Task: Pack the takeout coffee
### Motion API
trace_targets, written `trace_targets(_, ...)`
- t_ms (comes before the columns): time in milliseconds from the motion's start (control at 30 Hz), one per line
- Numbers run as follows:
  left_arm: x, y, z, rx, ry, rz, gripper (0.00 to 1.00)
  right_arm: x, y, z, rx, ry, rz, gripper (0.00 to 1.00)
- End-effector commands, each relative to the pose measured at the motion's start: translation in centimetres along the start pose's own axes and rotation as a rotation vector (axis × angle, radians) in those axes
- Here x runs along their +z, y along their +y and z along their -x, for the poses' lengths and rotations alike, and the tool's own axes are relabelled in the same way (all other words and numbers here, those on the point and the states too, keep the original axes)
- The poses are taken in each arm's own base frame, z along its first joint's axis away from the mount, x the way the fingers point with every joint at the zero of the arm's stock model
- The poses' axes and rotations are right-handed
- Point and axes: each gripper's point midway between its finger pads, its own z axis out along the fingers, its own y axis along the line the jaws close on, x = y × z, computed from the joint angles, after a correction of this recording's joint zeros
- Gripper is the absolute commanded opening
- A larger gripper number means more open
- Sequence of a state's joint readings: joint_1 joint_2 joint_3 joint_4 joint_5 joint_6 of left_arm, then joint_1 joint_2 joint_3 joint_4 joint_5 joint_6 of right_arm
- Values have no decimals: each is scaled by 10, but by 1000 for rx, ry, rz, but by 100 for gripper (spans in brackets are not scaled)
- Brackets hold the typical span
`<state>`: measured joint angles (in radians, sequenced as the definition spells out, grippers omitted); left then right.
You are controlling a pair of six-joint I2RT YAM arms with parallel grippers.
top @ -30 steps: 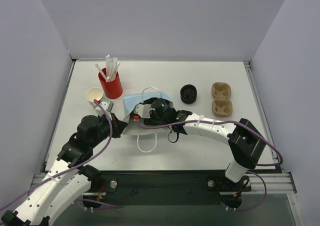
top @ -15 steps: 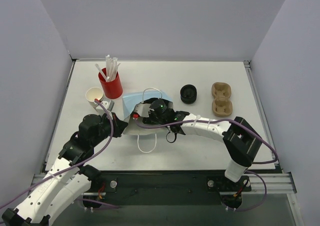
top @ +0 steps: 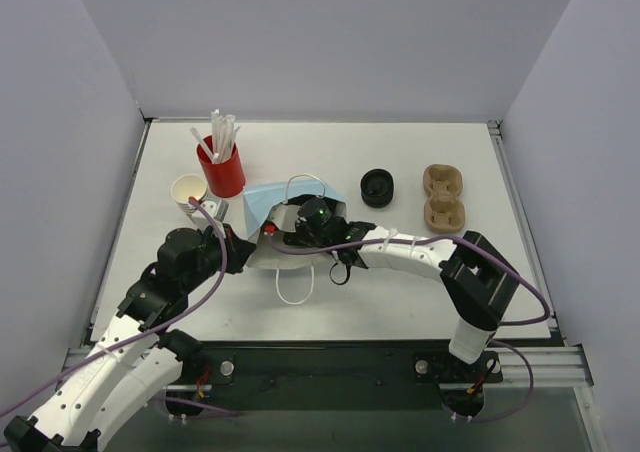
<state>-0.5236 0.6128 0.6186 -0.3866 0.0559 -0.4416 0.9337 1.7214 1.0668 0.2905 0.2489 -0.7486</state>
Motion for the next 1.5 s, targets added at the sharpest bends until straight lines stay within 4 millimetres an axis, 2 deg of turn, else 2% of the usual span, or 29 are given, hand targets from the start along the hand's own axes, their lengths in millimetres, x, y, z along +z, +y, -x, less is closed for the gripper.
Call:
trace_targets(0, -2, -8, 6, -5, -12, -32, 0, 11, -12, -14, 93, 63, -50, 45)
trace_targets(333, 0, -9, 5, -1, -6, -39, 0, 19, -15, -18, 118, 71, -59, 48)
trace_targets(633, 1, -11, 11, 6, -13, -37, 0, 11, -29, -9, 139, 45, -88, 66)
trace_targets(767, 1, -12, 13, 4, -13, -37, 0, 2, -31, -9, 143, 32, -85, 78)
trace_targets(867, 0, -12, 16, 4, -15, -34, 0, -5, -29, -10, 146, 13, -60, 81)
trace_targets(1167, -3, -15, 27, 3, -15, -16, 0, -26, -38, -14, 149, 25, -63, 80)
trace_targets(1333, -3, -14, 27, 0, 13, -1, 0, -42, -39, -17, 162, 40, -38, 71)
trace_targets(1467, -6, -16, 30, -5, 28, 8, 0, -52, -32, -21, 162, 41, 11, 66)
